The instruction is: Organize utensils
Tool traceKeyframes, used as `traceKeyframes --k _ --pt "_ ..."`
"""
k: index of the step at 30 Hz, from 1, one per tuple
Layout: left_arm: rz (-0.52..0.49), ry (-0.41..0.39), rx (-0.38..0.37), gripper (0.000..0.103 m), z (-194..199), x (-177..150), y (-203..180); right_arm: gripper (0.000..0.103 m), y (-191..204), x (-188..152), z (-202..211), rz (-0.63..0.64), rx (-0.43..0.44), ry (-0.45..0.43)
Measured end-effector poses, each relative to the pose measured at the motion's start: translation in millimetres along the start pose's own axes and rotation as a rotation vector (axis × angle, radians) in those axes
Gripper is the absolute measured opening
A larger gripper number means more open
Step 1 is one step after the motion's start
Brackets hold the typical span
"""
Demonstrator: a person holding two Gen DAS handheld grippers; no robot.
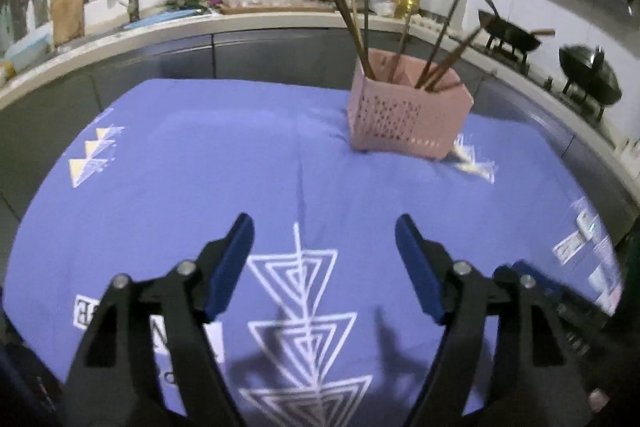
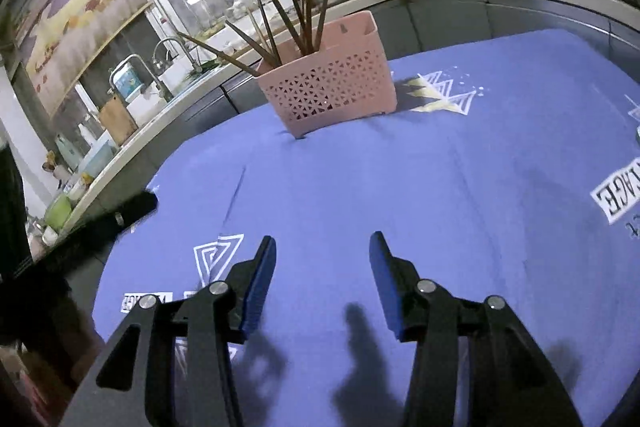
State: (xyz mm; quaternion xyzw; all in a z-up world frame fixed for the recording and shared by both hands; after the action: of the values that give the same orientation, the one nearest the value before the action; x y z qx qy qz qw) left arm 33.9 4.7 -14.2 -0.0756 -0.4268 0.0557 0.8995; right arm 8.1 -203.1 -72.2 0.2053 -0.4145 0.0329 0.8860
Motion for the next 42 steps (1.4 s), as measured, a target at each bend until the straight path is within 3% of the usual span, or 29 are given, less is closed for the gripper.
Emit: traceKeyframes --k 5,11,16,28,42 --pt "-0.045 -0.022 0.045 0.082 8 -11 -3 0.05 1 0 15 -0.026 0.024 -0.036" --pt "-0.046 -0.015 0.073 0.087 16 -11 -4 0.05 0 3 22 -0.041 0.033 -0.048" --pt "-0.067 -0.021 0.106 0.097 21 -8 -5 0.055 -5 7 28 -0.037 0.019 -0.059" --pt "-0.019 0.03 0.171 0.097 22 -5 9 0.062 -15 10 34 -0.063 0.017 -0.081" --pt "-0.021 -0.027 0.247 0.097 36 7 21 0.062 -2 15 39 -0.039 0.037 -0.091"
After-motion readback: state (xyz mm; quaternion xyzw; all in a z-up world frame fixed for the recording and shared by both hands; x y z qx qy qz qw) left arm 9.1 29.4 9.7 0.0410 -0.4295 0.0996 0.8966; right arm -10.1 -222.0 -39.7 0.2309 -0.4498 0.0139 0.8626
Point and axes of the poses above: each gripper's, at about its wrist camera, not at the fingertips, and z roughly against the way its jaws point, y to its left, x to its top, the point moved 8 cm from there along -z, roughly the way its jaws point, and after that the axes turned 8 degrees about z, right-handed, at the moved point
